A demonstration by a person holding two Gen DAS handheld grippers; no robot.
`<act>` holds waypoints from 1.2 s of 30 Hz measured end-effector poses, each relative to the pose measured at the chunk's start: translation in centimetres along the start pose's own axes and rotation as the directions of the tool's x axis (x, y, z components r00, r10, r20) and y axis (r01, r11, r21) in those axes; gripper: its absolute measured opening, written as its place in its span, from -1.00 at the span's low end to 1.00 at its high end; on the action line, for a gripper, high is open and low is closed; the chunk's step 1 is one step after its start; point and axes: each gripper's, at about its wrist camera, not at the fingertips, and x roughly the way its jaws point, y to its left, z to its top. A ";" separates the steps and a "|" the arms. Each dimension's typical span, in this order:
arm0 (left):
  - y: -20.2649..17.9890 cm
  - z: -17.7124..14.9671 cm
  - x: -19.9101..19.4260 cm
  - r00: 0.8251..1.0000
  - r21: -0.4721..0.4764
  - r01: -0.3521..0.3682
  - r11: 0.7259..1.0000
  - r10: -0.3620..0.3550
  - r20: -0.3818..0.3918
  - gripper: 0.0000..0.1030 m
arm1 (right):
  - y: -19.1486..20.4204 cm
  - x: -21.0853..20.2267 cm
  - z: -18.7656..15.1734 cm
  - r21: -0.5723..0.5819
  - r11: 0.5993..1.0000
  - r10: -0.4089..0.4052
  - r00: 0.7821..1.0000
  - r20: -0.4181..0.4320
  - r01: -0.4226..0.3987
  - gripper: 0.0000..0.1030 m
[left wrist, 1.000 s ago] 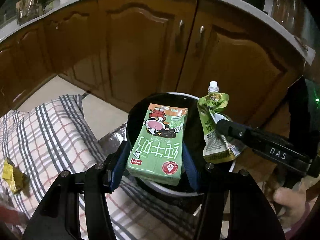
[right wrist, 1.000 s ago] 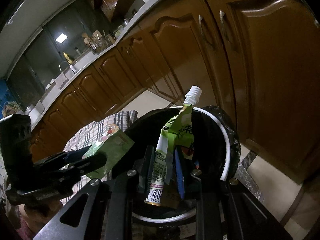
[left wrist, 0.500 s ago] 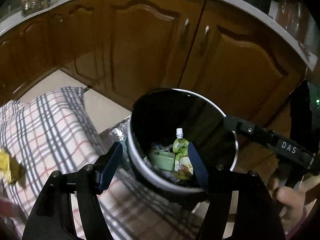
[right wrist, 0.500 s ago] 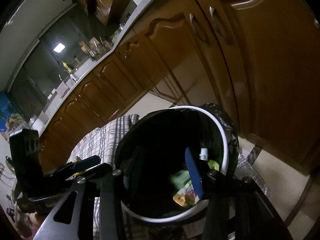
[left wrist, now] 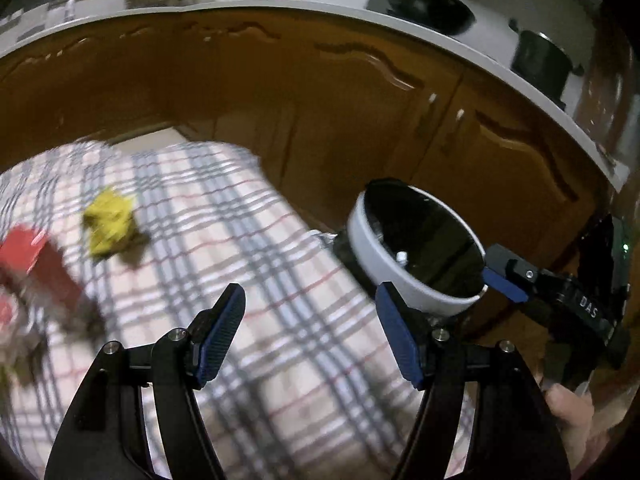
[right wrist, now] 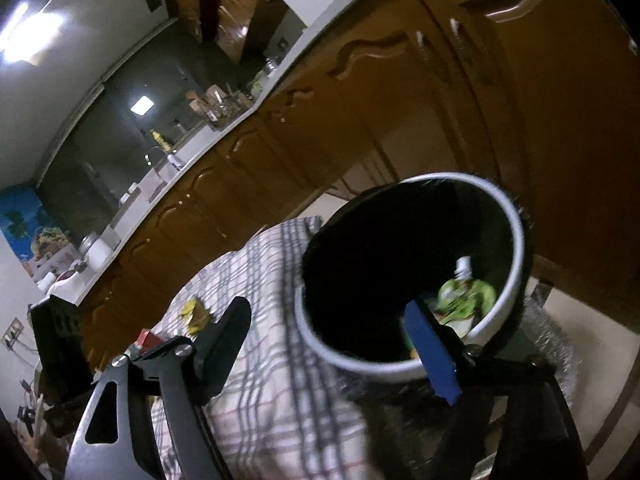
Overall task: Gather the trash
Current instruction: 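Move both tools back over the bed toward the yellow net and red box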
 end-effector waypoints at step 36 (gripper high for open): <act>16.3 -8.5 -14.0 0.961 -0.313 -0.221 0.924 0.261 0.091 0.34 | 15.8 5.2 -8.5 -0.259 0.935 0.185 0.957 -0.223 -0.241 0.71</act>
